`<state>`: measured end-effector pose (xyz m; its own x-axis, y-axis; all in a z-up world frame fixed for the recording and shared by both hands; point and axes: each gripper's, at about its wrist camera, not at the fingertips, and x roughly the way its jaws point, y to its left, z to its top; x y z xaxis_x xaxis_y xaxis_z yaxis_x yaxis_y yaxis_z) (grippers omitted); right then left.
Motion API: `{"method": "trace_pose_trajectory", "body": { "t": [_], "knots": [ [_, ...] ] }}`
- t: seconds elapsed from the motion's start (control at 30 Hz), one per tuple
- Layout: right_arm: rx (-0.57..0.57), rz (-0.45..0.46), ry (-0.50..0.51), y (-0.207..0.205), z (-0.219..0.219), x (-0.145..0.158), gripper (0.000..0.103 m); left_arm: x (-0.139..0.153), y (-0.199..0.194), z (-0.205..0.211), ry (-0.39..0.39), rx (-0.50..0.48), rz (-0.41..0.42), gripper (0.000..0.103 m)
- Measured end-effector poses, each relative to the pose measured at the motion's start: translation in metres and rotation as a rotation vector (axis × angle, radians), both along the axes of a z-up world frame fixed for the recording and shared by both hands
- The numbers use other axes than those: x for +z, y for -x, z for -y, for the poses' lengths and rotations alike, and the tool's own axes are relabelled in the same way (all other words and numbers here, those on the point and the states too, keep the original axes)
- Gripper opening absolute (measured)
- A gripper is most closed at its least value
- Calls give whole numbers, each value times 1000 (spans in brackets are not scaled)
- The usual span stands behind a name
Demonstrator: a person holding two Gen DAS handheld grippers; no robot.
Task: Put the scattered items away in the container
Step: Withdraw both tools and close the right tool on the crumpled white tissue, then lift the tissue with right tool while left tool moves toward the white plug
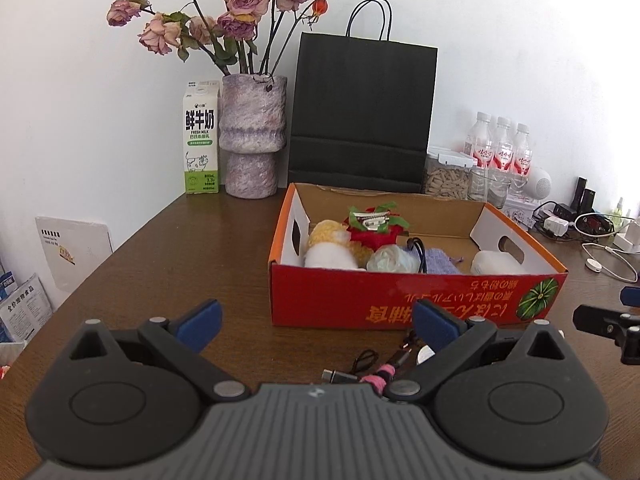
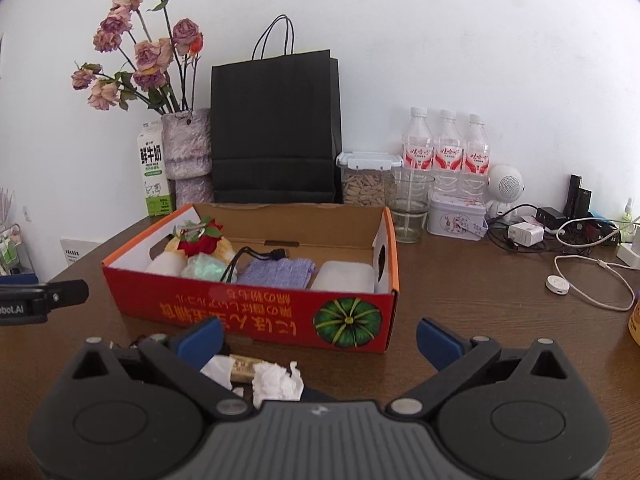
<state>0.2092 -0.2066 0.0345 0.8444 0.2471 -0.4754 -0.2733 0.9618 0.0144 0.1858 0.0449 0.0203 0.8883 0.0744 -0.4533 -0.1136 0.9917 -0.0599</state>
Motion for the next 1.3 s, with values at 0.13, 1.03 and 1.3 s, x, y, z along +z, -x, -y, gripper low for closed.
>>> {"method": "trace_pose_trajectory", "body": {
  "t": [0.13, 1.03, 1.3],
  "knots": [
    [-45, -6, 41, 5, 3, -18, 103, -6, 6, 5, -2, -11, -13, 103],
    [104, -21, 5, -12, -9, -39, 22, -41, -21, 32, 53, -55, -57, 103],
    [79, 5, -10, -8, -4, -36, 22, -49, -21, 37, 12, -67, -90, 103]
  ]
}}
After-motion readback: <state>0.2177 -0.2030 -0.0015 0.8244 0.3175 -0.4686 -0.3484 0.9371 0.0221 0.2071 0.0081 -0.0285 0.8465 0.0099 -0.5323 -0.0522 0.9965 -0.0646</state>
